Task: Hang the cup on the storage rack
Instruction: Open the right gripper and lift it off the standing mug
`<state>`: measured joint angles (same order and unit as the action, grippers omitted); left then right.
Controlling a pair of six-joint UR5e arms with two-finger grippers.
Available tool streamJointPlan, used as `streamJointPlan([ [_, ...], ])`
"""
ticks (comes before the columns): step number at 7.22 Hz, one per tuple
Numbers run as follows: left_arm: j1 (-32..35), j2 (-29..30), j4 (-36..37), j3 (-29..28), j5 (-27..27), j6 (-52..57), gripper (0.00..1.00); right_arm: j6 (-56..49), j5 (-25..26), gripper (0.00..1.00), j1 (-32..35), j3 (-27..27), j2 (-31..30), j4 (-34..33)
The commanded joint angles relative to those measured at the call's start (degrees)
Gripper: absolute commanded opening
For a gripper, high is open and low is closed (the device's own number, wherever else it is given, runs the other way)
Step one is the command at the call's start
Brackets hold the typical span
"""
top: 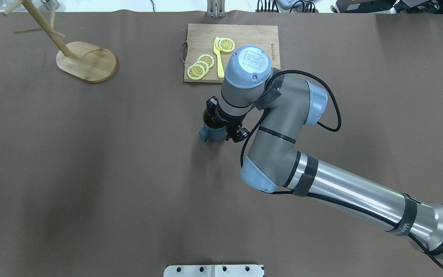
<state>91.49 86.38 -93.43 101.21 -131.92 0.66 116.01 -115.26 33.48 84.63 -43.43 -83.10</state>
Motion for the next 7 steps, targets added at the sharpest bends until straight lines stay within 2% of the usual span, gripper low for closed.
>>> streamJointPlan([
  [1, 0.0, 1.93, -0.09, 1.78, 0.0, -0.14, 0.99, -0.08, -0.66, 1.0, 1.75, 1.75, 1.23, 0.04],
  [3, -0.44, 4.23, 0.18, 5.04, -1.65, -4.32, 0.99, -0.34, -3.72, 1.0, 4.56, 7.88, -1.03, -0.57],
  [4, -1.22, 7.37, 0.35, 5.05, -3.67, -4.88, 0.99, -1.21, -4.27, 1.0, 6.76, 14.35, -6.0, -0.57],
  [5, -2.45, 8.09, 0.27, 6.35, -7.43, -6.45, 0.99, -3.57, -6.97, 1.0, 9.74, 17.2, -9.27, -0.66],
  [6, -3.77, 8.27, 0.27, 9.15, -7.64, -8.03, 0.99, -7.95, -8.82, 1.0, 12.81, 18.36, -12.18, -0.66],
  [7, -8.39, 9.58, 0.18, 12.57, -6.78, -11.61, 0.99, -11.3, -9.63, 1.0, 15.1, 18.63, -14.47, -0.66],
])
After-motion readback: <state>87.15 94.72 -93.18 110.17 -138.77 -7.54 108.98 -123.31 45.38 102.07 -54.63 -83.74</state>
